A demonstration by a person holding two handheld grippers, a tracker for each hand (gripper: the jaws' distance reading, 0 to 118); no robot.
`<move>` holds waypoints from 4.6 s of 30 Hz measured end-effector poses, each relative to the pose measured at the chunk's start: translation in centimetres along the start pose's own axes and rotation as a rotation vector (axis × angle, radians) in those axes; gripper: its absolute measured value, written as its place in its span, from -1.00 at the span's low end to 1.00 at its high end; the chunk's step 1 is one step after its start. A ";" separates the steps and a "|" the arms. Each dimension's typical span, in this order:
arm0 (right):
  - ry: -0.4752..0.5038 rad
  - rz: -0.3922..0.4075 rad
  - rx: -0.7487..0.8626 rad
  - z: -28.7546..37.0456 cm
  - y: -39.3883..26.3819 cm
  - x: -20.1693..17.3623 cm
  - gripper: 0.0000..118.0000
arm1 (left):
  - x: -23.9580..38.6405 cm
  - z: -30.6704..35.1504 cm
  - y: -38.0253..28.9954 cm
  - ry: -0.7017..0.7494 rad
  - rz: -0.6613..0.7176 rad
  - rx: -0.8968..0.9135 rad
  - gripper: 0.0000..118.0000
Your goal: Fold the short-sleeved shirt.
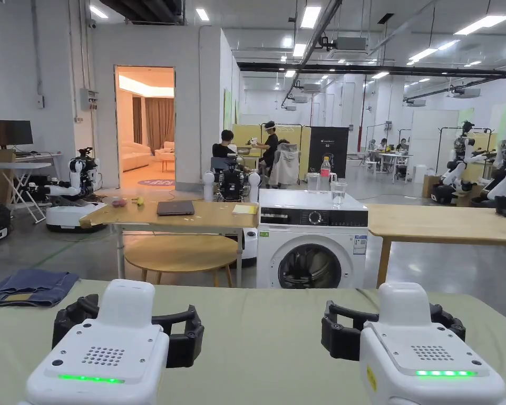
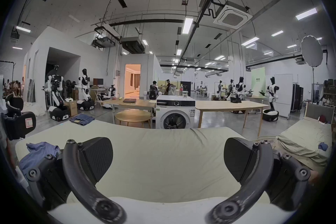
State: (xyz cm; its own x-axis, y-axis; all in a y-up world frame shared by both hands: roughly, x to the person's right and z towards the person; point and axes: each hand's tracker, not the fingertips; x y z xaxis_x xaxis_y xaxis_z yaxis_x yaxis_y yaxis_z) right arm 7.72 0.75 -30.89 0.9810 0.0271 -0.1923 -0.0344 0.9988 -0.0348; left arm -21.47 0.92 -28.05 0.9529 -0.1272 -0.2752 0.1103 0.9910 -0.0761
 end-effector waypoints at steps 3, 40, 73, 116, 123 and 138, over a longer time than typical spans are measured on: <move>-0.009 0.020 0.007 0.1 0.2 -0.3 1.00 | 0.2 0.0 -0.1 0.005 -0.011 0.002 1.00; -0.156 0.024 -0.016 0.3 -0.3 -0.1 -1.00 | 0.2 0.2 -0.3 -0.022 0.026 -0.007 -1.00; 0.529 0.120 -0.206 -7.5 -7.8 -28.1 -1.00 | -27.4 -15.9 -23.2 0.172 0.388 -0.759 0.97; -0.245 0.047 -0.281 7.0 -8.8 11.7 -1.00 | 31.8 -13.3 -18.9 -0.713 0.010 -0.861 -1.00; -0.207 -0.037 -0.296 7.7 -9.5 12.2 -1.00 | 28.5 -11.7 -16.5 -0.715 0.046 -0.709 0.95; 0.071 -0.082 -0.254 3.6 -10.6 -0.7 -1.00 | -13.0 -1.2 -11.9 -0.141 0.192 -0.377 -1.00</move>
State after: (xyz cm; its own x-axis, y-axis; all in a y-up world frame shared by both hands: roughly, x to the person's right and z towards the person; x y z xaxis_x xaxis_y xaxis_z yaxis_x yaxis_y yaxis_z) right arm 8.06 -9.72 -26.86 0.9668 -0.0650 -0.2470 -0.0114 0.9551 -0.2961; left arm -35.53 -9.26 -24.69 0.9781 0.0911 -0.1870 -0.1587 0.9080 -0.3877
